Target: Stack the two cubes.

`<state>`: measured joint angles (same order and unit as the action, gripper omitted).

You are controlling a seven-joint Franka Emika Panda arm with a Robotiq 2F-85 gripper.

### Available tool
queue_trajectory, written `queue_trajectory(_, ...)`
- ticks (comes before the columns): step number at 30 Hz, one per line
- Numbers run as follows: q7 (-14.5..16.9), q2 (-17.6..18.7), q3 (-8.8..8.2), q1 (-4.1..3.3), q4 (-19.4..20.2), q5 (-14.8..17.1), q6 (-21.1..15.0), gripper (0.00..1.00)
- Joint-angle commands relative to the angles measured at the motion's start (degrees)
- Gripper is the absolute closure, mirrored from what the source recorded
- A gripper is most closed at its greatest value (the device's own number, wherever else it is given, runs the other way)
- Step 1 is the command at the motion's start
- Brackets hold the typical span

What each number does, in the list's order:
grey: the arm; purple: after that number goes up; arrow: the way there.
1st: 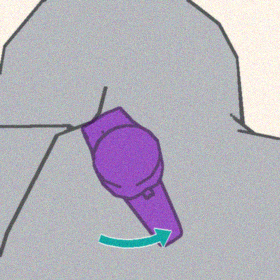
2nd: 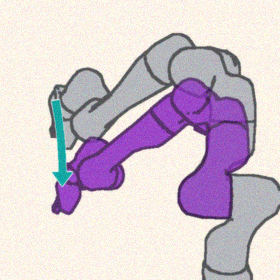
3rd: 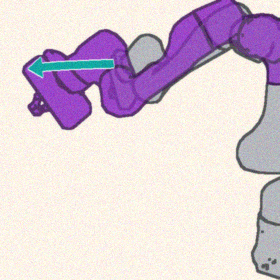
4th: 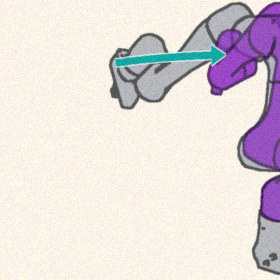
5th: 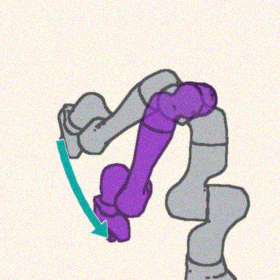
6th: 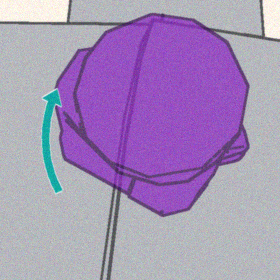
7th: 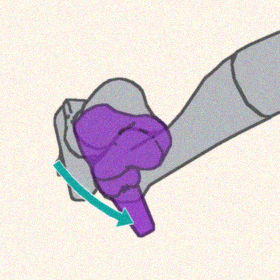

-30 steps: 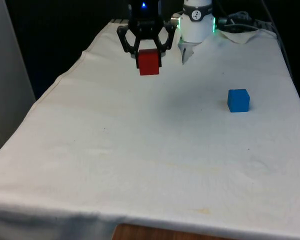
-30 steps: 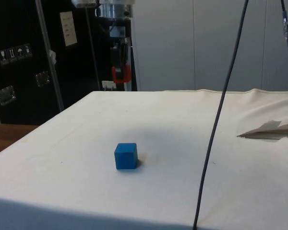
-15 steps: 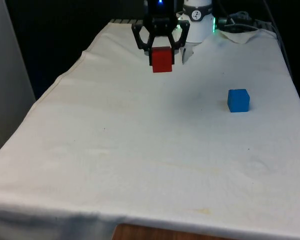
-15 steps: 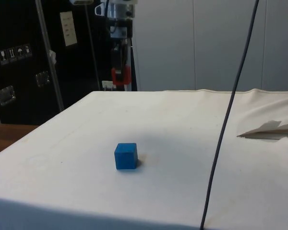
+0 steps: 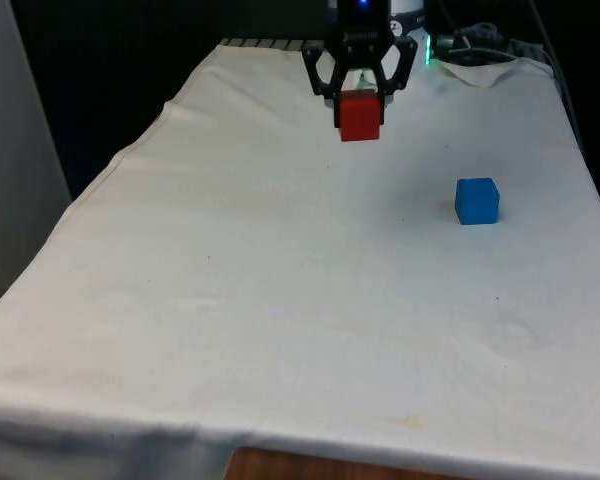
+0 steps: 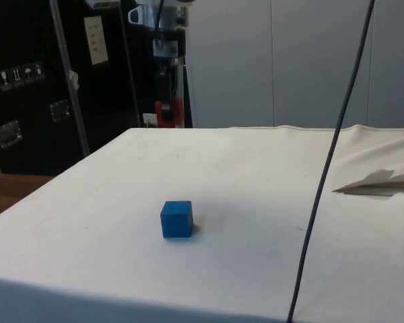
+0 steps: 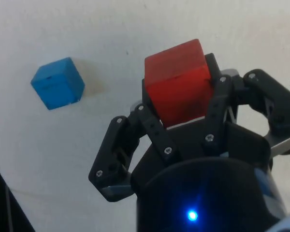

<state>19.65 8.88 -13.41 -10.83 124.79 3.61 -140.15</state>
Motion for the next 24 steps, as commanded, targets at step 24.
queue_trajectory(24, -7.16, -3.09, 4.87, -0.23, 8.48, -2.69, -8.37, 1.0)
